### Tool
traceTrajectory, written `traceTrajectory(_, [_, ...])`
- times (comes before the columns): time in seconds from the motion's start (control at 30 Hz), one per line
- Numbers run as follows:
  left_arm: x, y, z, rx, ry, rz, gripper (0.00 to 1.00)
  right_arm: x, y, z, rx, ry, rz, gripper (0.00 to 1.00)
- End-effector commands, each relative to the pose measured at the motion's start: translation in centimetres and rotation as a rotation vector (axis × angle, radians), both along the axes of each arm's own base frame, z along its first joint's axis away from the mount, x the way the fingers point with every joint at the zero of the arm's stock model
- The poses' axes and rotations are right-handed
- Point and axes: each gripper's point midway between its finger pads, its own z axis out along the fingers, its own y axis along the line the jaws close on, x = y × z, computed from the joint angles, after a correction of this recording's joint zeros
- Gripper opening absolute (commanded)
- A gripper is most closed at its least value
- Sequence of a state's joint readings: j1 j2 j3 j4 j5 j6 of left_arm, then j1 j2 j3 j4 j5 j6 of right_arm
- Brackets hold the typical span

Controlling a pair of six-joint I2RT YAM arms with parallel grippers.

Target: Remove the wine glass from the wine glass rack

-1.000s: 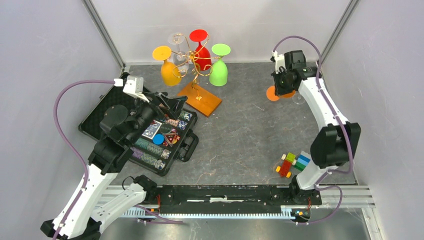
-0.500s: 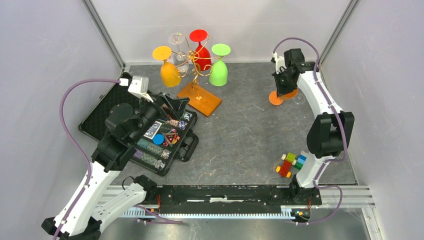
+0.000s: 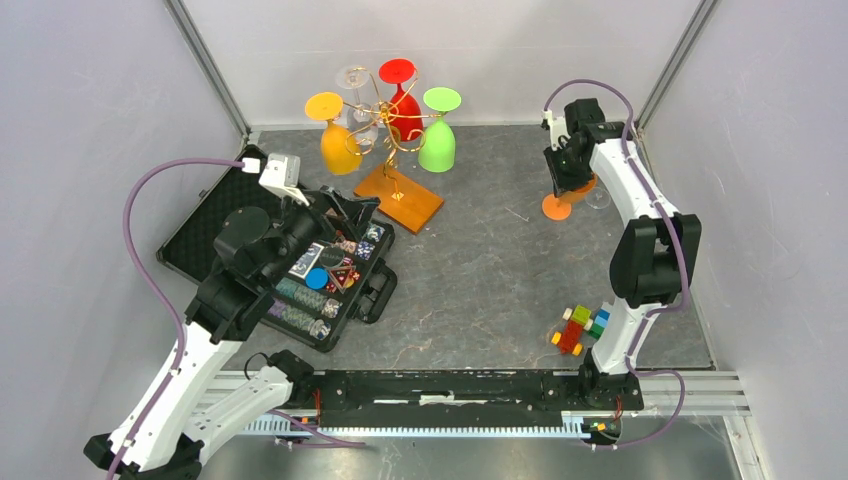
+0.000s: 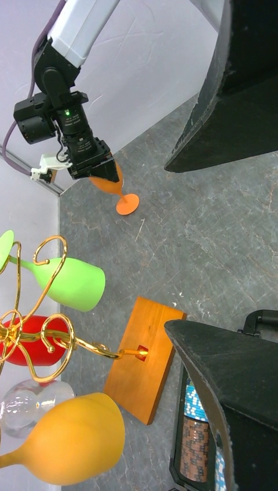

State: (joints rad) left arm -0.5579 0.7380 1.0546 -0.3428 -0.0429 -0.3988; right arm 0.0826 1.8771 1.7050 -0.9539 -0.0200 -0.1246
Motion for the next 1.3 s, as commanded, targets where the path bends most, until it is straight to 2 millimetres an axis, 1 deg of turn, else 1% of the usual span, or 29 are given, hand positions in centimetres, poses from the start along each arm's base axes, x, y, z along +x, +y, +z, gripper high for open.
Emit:
traceTrajectory(0.0, [0.3, 0.0, 0.3, 0.025, -0.037, -0.002, 1.00, 1.3, -0.4, 2.5, -0.010, -0.077, -0.003, 0.31])
traceTrajectory(0.1, [0.5, -0.1, 0.1, 0.028, -0.028, 0.004, 1.00, 1.7, -0.4, 3.0, -0.008, -0.093, -0.007, 0.33])
traceTrajectory(0.13, [0.6, 0.0, 0.0, 0.031, -0.025, 0.009, 1.00, 1.9, -0.7, 3.3, -0.022, -0.104, -0.020, 0.34])
traceTrajectory(0.27, [1.1, 0.7, 0.0, 0.033, -0.024, 0.059, 1.00, 3.0, -0.4, 5.3, -0.004, -0.167, -0.024, 0.36])
traceTrajectory(0.3, [1.2, 0.8, 0.0, 0.035, -0.026, 0.065, 1.00, 3.2, -0.1, 6.0, 0.012, -0.190, -0.014, 0.38])
traceTrajectory(0.33, [1.5, 1.0, -0.1, 0.029, -0.018, 0.083, 1.00, 3.3, 0.9, 6.8, 0.057, -0.214, 0.024, 0.39])
traceTrajectory(0.4, [2.1, 1.4, -0.3, 0.020, 0.005, 0.117, 1.00, 3.5, 2.4, 8.6, 0.129, -0.288, 0.086, 0.46])
traceTrajectory(0.47, [2.7, 1.8, -0.3, 0.001, 0.028, 0.141, 1.00, 3.2, 3.1, 10.5, 0.165, -0.362, 0.108, 0.52])
traceTrajectory(0.5, [3.0, 2.0, -0.2, -0.009, 0.036, 0.154, 1.00, 2.9, 3.2, 11.0, 0.175, -0.387, 0.107, 0.54])
traceTrajectory(0.57, [3.4, 2.6, 0.3, -0.035, 0.043, 0.182, 1.00, 2.3, 3.4, 12.6, 0.197, -0.445, 0.114, 0.57])
traceTrajectory(0.63, [3.9, 3.4, 1.0, -0.066, 0.043, 0.209, 1.00, 1.3, 3.9, 13.6, 0.231, -0.487, 0.123, 0.58])
traceTrajectory(0.73, [4.8, 3.9, 2.4, -0.132, 0.037, 0.214, 1.00, -1.1, 4.8, 13.9, 0.308, -0.537, 0.123, 0.59])
traceTrajectory(0.77, [5.1, 4.2, 2.8, -0.151, 0.039, 0.214, 1.00, -1.8, 5.3, 14.3, 0.344, -0.571, 0.128, 0.59])
traceTrajectory(0.8, [5.7, 4.7, 3.0, -0.167, 0.051, 0.228, 1.00, -2.6, 5.7, 14.1, 0.371, -0.589, 0.136, 0.58])
traceTrajectory(0.83, [6.1, 4.7, 3.2, -0.183, 0.061, 0.217, 1.00, -3.6, 6.2, 14.2, 0.418, -0.602, 0.125, 0.59])
traceTrajectory(0.9, [7.2, 5.6, 3.2, -0.210, 0.080, 0.250, 1.00, -5.2, 6.7, 14.4, 0.468, -0.636, 0.129, 0.59])
traceTrajectory(1.03, [10.0, 7.9, 2.9, -0.243, 0.119, 0.363, 1.00, -7.3, 7.2, 14.6, 0.529, -0.678, 0.127, 0.59])
traceTrajectory(1.17, [12.2, 8.8, 3.5, -0.298, 0.118, 0.367, 0.97, -8.7, 7.4, 15.2, 0.564, -0.714, 0.128, 0.59])
traceTrajectory(1.27, [14.0, 9.7, 3.2, -0.324, 0.144, 0.377, 0.93, -9.4, 7.9, 15.6, 0.605, -0.728, 0.134, 0.58])
